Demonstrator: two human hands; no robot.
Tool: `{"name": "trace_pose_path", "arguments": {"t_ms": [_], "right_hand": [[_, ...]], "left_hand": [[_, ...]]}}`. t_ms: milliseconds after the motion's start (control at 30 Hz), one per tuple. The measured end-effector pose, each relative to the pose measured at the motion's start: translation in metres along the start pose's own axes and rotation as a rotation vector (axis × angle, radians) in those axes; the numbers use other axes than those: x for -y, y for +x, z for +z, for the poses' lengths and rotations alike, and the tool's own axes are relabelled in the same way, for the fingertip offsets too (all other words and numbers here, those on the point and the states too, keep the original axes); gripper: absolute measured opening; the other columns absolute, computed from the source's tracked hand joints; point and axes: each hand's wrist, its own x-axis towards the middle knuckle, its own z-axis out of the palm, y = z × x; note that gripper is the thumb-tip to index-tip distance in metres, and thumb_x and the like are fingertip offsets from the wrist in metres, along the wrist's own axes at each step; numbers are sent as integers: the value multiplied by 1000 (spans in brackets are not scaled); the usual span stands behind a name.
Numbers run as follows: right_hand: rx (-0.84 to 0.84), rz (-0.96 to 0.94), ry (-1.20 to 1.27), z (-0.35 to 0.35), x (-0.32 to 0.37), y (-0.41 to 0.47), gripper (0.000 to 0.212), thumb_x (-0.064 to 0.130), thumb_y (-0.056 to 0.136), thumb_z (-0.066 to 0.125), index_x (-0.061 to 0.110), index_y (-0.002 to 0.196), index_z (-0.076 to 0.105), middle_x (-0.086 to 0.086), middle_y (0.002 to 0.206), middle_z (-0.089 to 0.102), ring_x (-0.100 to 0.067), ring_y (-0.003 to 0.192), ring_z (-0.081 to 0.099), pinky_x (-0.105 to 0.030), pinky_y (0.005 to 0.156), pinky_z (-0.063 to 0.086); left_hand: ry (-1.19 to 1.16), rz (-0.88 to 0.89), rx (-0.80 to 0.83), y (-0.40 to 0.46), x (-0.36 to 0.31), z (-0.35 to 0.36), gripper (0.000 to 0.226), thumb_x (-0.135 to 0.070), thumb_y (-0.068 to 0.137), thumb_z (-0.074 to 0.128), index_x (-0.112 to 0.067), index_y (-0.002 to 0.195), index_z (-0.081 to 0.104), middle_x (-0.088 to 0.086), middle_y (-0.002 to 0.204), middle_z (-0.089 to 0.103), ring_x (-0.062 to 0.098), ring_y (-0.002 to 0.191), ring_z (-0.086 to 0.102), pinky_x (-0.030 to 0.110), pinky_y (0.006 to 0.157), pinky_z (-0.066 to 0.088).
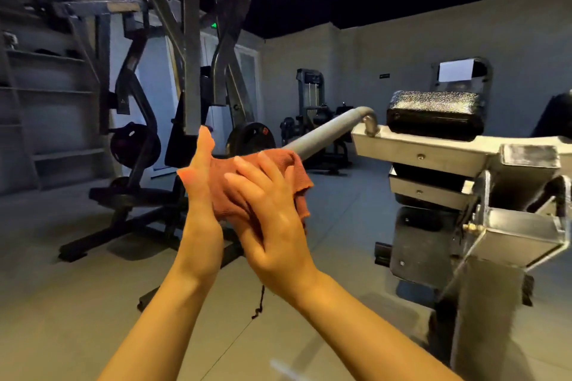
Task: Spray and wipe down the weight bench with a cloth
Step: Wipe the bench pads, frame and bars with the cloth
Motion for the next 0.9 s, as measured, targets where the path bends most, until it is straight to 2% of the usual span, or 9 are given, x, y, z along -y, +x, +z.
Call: {"name": "trace_pose_path", "arguments": {"t_ms": [67,200,300,400,500,600,667,767,900], "right_hand": [[51,-8,-27,-2,2,-12,40,7,92,54,4,132,52,-12,146,45,-25,147,24,-55,118,20],[66,36,-30,-24,10,-34,38,1,93,48,-1,130,55,-15,144,47,-24,143,34,-39,118,28],[38,185,-20,-40,19,-61,38,2,92,46,4,128,57,-10,141,52,-16,136,44,-30,112,37],[66,302,-80,-58,25,-96,34,6,93,46,7,124,60,-6,132,59,-5,129,49,-20,107,38],[154,426,-138,-75,34,-133,30,9,94,48,10,120,63,-1,124,62,7,120,48,-13,101,38],[262,587,-175,-84,42,-172,27,13,95,53,16,118,65,3,116,60,5,110,51,-11,94,41],[315,702,-166,-88,44,-192,25,14,94,56,23,116,66,10,110,59,4,105,53,-10,89,42],[332,848,-157,-91,44,-204,23,18,95,56,32,111,63,21,106,60,2,103,56,-16,87,46],[372,954,-102,-88,43,-199,21,19,99,54,34,112,60,19,104,63,-3,100,59,-29,85,53]], "left_hand": [[-28,7,-18,-10,-3,-5,65,-58,88,12,-37,149,21,-20,152,29,-17,128,36,4,97,36],[97,14,-1,-42,5,-12,48,-44,99,35,-32,145,33,-11,147,40,2,133,41,20,102,44],[85,-8,-95,-76,17,-1,41,-31,91,50,-41,130,42,-33,127,51,-6,119,51,9,89,44],[49,-96,-154,-105,29,13,25,-35,92,63,-36,116,56,-25,114,62,1,107,60,17,86,49],[-27,-306,-114,-133,46,24,18,-14,90,62,-25,104,64,-20,97,70,-1,93,65,12,75,50],[-113,-585,-56,-158,73,27,19,-13,84,68,-21,102,68,-9,96,74,8,94,69,21,77,53],[-90,-686,-29,-170,88,25,19,-12,81,71,-21,97,70,-6,94,75,10,94,70,24,80,53],[-48,-751,49,-177,98,23,17,-10,82,71,-19,96,70,0,94,75,13,93,70,23,81,52],[44,-734,79,-172,106,18,11,-20,82,73,-18,94,72,2,92,74,14,90,70,28,82,53]]}}
